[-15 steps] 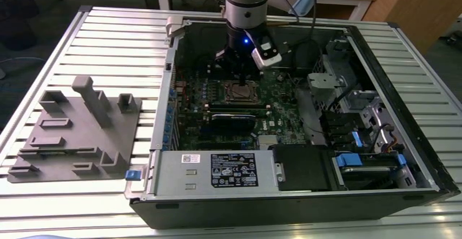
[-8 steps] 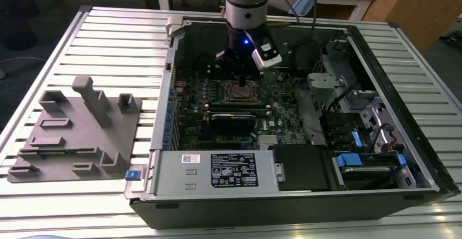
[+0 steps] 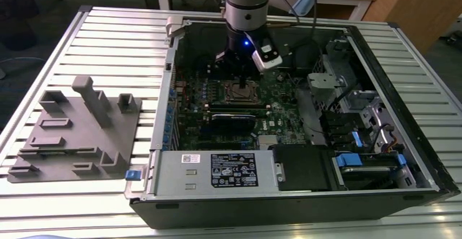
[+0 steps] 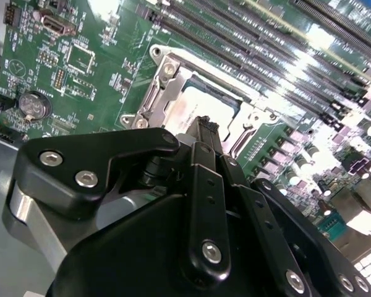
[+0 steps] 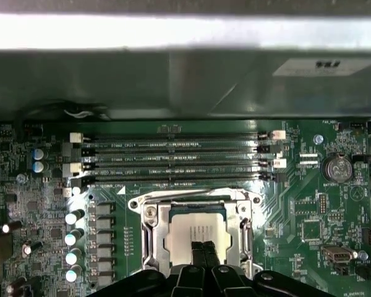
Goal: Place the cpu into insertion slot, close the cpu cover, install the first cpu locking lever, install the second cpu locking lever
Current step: 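Install the second cpu locking lever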
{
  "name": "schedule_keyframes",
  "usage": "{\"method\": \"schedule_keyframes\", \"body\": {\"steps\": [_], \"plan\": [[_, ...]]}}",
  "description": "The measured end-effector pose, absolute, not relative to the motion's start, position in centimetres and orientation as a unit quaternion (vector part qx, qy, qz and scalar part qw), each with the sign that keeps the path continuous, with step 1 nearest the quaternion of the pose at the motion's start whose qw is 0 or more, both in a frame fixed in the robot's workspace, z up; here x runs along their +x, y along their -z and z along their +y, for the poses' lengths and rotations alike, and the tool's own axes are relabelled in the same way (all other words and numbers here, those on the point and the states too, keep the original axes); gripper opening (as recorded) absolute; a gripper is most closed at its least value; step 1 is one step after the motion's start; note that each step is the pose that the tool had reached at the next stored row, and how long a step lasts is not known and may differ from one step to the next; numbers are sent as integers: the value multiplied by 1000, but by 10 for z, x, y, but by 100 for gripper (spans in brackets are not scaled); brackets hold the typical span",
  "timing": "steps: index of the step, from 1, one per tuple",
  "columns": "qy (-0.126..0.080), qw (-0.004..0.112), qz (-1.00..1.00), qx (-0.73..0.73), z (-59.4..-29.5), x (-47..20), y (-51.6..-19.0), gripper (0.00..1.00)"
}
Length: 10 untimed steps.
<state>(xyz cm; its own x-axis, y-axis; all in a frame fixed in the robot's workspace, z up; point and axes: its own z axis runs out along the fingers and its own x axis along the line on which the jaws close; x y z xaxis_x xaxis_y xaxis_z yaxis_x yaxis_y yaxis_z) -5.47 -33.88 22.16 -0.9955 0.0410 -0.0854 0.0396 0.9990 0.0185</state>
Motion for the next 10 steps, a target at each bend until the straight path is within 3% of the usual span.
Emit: {"method": "schedule_keyframes", "body": {"steps": [10], "plan": [[-8,43,999,20,-349,-55,-222,11]]}}
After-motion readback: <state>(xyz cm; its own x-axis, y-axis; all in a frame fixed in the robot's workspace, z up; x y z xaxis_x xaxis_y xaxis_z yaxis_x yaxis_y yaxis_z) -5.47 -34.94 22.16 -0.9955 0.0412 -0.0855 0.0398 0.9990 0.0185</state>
